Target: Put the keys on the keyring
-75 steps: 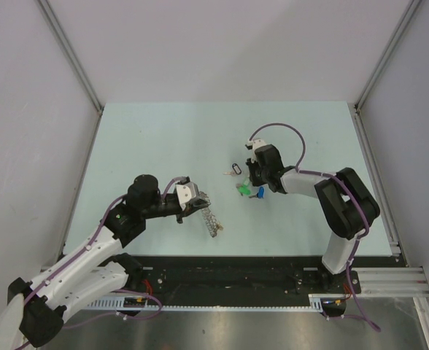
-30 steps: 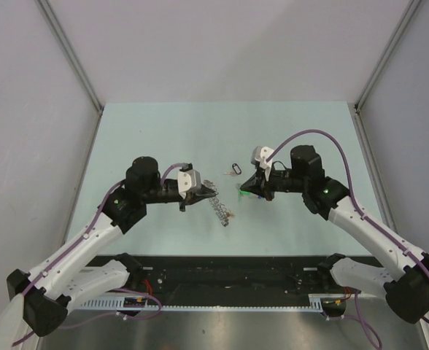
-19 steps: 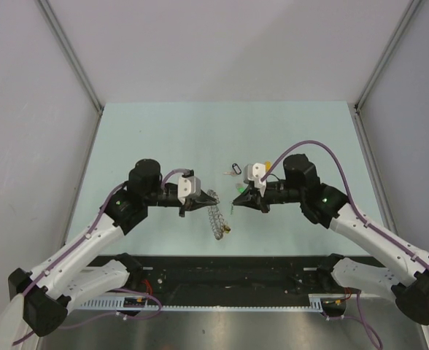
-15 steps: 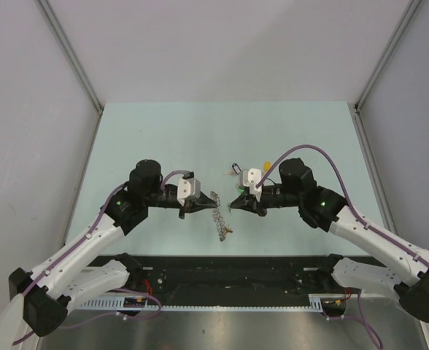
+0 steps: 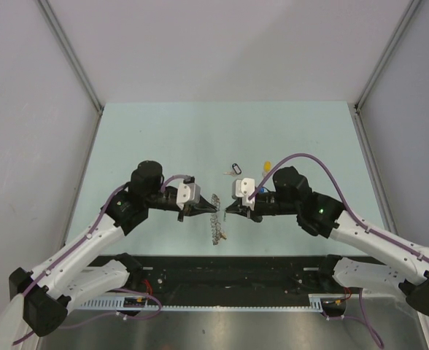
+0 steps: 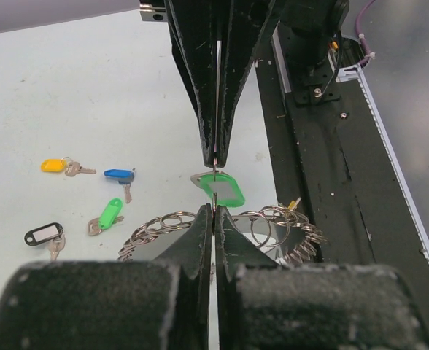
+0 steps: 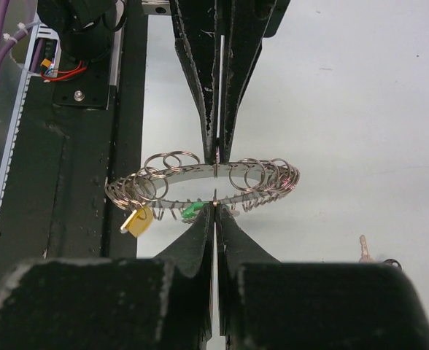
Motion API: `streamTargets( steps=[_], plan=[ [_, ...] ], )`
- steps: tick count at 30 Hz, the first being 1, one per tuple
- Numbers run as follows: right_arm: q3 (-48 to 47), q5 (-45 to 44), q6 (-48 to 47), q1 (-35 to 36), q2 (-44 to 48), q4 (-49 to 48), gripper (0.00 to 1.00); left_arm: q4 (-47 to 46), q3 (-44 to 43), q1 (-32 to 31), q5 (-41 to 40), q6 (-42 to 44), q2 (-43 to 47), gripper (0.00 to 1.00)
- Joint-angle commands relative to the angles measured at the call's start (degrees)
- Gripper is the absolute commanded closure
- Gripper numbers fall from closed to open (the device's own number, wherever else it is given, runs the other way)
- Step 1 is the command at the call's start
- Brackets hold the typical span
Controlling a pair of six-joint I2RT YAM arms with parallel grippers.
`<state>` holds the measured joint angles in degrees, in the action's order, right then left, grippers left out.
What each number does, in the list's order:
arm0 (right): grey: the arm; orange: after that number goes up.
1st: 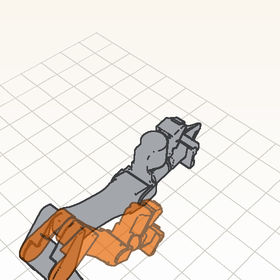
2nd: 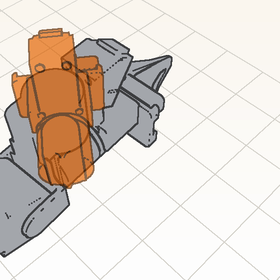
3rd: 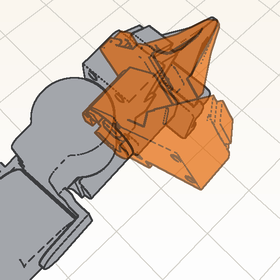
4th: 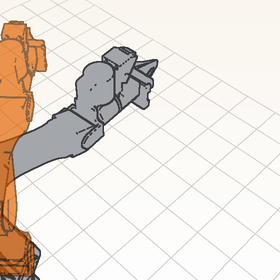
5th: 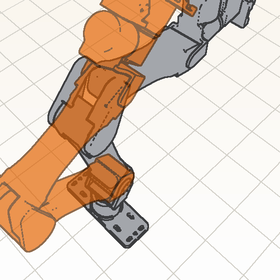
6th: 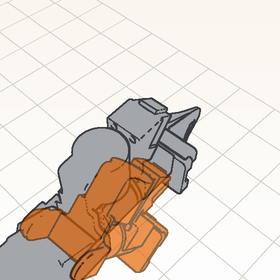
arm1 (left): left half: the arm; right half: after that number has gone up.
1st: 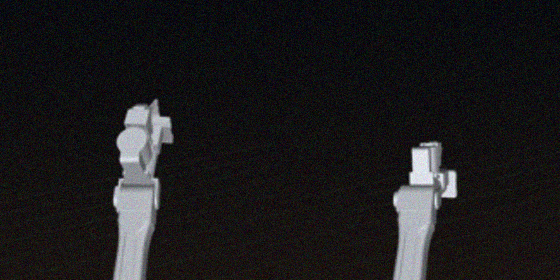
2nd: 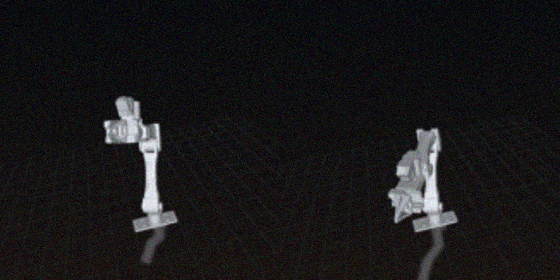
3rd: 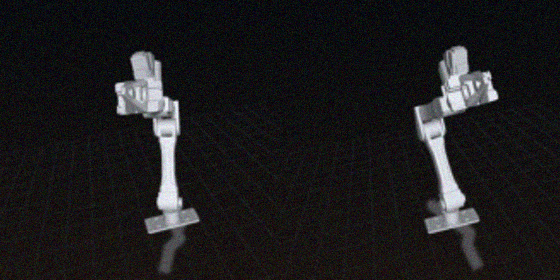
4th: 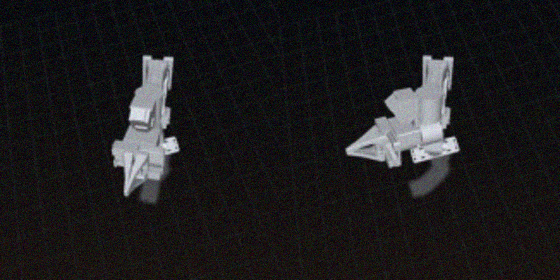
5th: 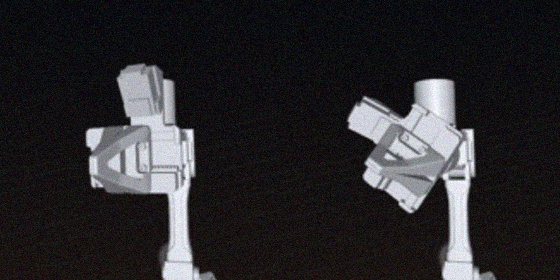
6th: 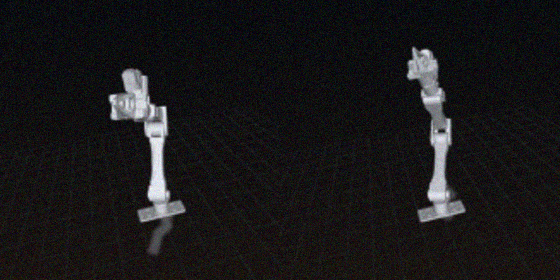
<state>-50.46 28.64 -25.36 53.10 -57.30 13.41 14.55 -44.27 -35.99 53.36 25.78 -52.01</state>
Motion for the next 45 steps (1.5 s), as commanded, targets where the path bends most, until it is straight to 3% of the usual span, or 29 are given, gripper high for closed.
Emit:
streamTargets(
  steps=[1,45],
  plan=[
    [-0.7,-2.1,-0.7,1.4,1.8,-1.7,1.0,0.1,-0.5,-0.2,3.3,3.0,0.5,1.0],
    [-2.0,-7.2,-4.5,5.3,0.3,-1.9,1.0,1.1,-1.1,-0.8,4.4,2.9,-0.5,1.0]
  ],
)
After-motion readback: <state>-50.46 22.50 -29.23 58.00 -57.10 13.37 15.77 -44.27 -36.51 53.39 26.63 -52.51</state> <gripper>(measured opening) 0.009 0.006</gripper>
